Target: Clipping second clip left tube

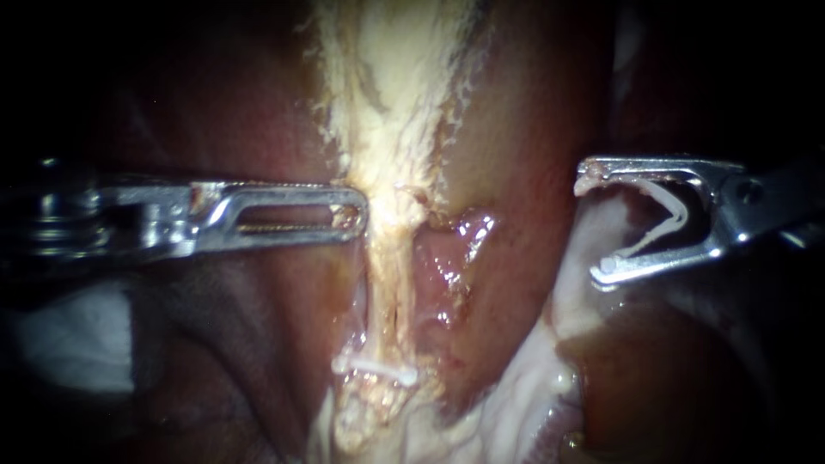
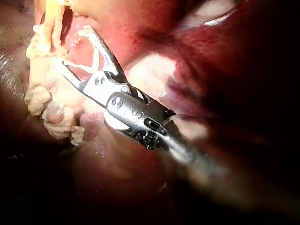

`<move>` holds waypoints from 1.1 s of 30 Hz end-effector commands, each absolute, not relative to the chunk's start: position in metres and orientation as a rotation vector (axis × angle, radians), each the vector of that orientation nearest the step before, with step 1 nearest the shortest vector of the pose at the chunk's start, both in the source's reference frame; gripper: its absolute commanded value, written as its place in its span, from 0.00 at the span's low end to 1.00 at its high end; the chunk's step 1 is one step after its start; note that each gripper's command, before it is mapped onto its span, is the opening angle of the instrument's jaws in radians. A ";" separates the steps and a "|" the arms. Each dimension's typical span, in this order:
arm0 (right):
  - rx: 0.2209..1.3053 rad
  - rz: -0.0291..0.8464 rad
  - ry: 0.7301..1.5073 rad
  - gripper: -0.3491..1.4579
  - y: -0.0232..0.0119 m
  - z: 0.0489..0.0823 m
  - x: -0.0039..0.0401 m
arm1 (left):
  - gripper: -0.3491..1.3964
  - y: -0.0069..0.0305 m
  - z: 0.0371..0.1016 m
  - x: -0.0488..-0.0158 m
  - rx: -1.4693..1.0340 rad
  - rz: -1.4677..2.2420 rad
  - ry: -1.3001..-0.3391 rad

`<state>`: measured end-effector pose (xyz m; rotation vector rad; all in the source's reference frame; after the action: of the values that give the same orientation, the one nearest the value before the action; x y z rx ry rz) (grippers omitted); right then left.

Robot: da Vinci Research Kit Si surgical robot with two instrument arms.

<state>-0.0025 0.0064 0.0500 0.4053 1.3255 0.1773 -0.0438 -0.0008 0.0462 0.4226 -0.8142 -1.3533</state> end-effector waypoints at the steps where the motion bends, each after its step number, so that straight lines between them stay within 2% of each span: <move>1: 0.406 0.177 1.326 0.51 0.0064 0.0499 -0.0025 | 0.00 -0.0008 0.0461 -0.0438 0.423 -1.352 -0.815; 7: 0.405 0.177 1.326 0.51 0.0062 0.0500 -0.0025 | 0.00 -0.0007 0.0456 -0.0431 0.429 -1.350 -0.814; 17: 0.398 0.176 1.324 0.51 0.0055 0.0503 -0.0017 | 0.00 0.0003 0.0422 -0.0395 0.419 -1.365 -0.809; 23: 0.379 0.176 1.321 0.52 0.0036 0.0510 0.0010 | 0.00 0.0000 0.0417 -0.0392 0.417 -1.367 -0.809; 30: 0.460 0.189 1.262 0.52 0.0010 0.0527 0.0058 | 0.00 -0.0003 0.0413 -0.0390 0.416 -1.368 -0.808; 33: 0.484 0.201 1.263 0.52 0.0000 0.0535 0.0076 | 0.00 -0.0004 0.0412 -0.0390 0.416 -1.368 -0.808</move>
<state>0.0083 -0.0004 0.0539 0.4946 1.2599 0.2053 -0.0390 -0.0004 0.0412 0.4138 -0.8091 -1.3659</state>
